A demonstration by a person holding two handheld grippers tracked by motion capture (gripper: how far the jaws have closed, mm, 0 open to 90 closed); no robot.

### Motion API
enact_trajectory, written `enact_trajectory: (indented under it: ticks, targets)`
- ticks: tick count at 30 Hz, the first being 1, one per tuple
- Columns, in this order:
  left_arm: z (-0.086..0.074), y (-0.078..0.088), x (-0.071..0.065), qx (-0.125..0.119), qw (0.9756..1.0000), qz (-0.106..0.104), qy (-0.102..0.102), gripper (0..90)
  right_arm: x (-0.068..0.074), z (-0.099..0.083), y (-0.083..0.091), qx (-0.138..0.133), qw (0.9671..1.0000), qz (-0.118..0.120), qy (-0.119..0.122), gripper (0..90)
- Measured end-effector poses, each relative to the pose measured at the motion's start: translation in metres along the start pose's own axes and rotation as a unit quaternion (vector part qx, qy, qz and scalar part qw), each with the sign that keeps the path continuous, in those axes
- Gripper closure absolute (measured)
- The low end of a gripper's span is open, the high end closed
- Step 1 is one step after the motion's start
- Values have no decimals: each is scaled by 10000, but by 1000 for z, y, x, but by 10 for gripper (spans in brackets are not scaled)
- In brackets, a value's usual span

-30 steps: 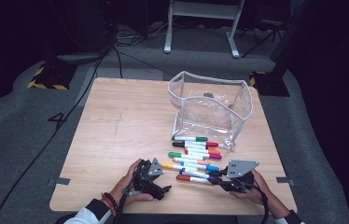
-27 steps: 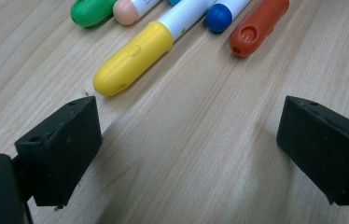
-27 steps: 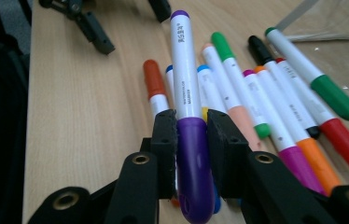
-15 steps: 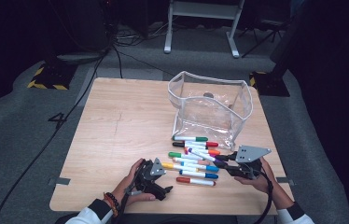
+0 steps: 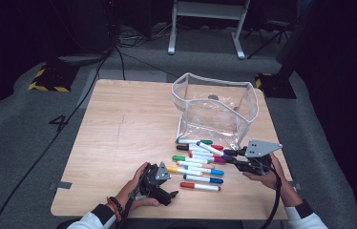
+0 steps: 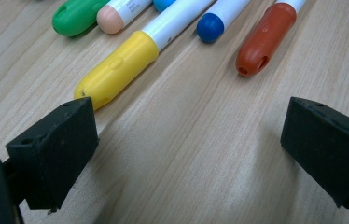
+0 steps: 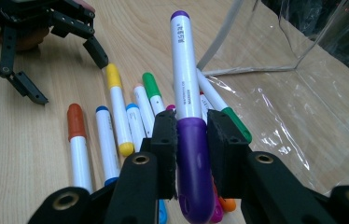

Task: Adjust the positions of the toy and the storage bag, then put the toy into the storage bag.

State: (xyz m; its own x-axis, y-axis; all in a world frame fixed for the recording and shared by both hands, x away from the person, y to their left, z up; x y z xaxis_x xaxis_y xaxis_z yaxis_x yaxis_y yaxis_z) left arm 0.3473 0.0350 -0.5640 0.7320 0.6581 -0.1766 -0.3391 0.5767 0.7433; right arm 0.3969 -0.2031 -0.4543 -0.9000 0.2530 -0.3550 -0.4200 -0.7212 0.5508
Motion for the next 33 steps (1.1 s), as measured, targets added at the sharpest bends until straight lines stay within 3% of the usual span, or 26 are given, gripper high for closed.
enact_trajectory:
  ticks: [15, 28, 32, 33]
  targets:
    - [-2, 3, 6, 27, 9998, -166, -145, 42, -16, 26, 17, -106, 9996, -123, 245, 737]
    - [-2, 4, 8, 15, 9997, -176, -147, 42, -46, 59, 39, -260, 9979, -331, 485, 737]
    - [-3, 4, 8, 22, 9997, -172, -149, 42, -68, 74, 50, -280, 9968, -528, 539, 737]
    - [-3, 4, 8, 22, 9997, -172, -149, 42, -68, 74, 50, -280, 9968, -528, 539, 737]
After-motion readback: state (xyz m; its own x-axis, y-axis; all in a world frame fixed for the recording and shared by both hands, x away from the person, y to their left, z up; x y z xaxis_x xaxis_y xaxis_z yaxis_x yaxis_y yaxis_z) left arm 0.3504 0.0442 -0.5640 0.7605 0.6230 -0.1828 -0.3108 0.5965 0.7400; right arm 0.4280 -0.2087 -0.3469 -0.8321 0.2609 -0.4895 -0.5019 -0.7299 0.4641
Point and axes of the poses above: each handheld gripper's, and its own axes: y roughly backward along the jaws, z roughly out of its top, x roughly to its left, the point moved 8 cm from there along -y, roughly forward along the jaws, and after that the axes turned 14 degrees about y, right-handed, at the moved point
